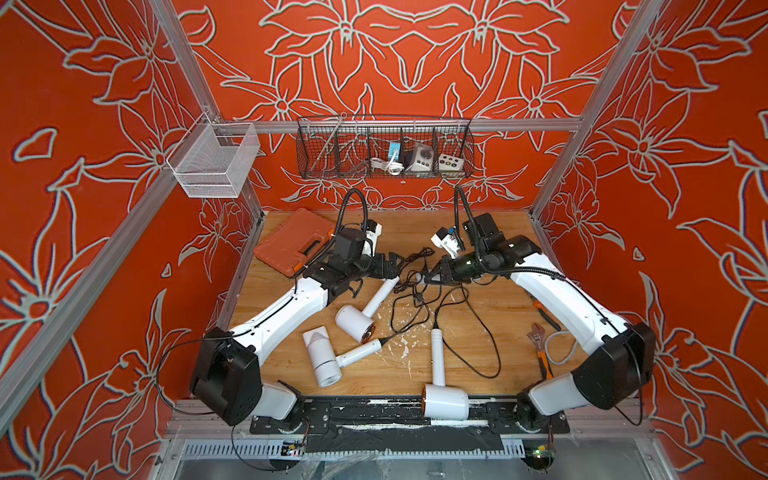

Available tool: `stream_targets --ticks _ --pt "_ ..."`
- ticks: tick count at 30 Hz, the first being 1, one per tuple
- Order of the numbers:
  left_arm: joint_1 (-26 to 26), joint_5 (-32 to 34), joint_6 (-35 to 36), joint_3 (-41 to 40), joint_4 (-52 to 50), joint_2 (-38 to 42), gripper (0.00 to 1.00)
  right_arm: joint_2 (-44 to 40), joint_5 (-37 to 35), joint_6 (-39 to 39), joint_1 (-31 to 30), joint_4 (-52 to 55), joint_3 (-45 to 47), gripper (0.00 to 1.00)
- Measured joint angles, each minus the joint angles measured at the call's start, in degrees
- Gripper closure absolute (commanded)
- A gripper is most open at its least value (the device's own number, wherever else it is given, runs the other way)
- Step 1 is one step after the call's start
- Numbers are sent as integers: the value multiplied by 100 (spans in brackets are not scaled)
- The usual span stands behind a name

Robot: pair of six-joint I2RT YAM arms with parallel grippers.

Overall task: Charge the blow dryers
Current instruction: Pick up the plug from the center of the board.

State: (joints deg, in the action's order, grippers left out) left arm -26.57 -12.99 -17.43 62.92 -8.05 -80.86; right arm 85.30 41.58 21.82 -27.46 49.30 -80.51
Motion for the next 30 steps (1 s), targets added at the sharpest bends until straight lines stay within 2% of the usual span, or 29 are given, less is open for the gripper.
stream_targets --ticks 5,10,13,18,22,26,28,30 --pt "0 -376 -319 -4 15 0 3 2 -699 -402 -127 446 -11 100" --pt "4 -1386 -1300 -361 584 48 5 -28 -1427 -715 -332 603 -31 100" --pt "0 -1781 -1707 -573 769 116 6 -28 -1469 -804 -367 645 -223 100" --pt "2 -1965 -1755 -658 981 289 10 -2 -1484 -964 -369 782 -868 100" --pt "2 -2273 -2052 -658 1217 262 11 -31 -1517 -1038 -372 678 -791 100" --pt "2 -2712 -2861 -793 1805 181 22 -142 -1574 -1106 -372 437 -452 100" --pt "2 -2887 -3195 -944 2133 149 35 -146 -1550 -1150 -372 415 -426 100" --pt "0 -2973 -3180 -918 2162 74 42 -129 -1456 -1202 -372 409 -428 100"
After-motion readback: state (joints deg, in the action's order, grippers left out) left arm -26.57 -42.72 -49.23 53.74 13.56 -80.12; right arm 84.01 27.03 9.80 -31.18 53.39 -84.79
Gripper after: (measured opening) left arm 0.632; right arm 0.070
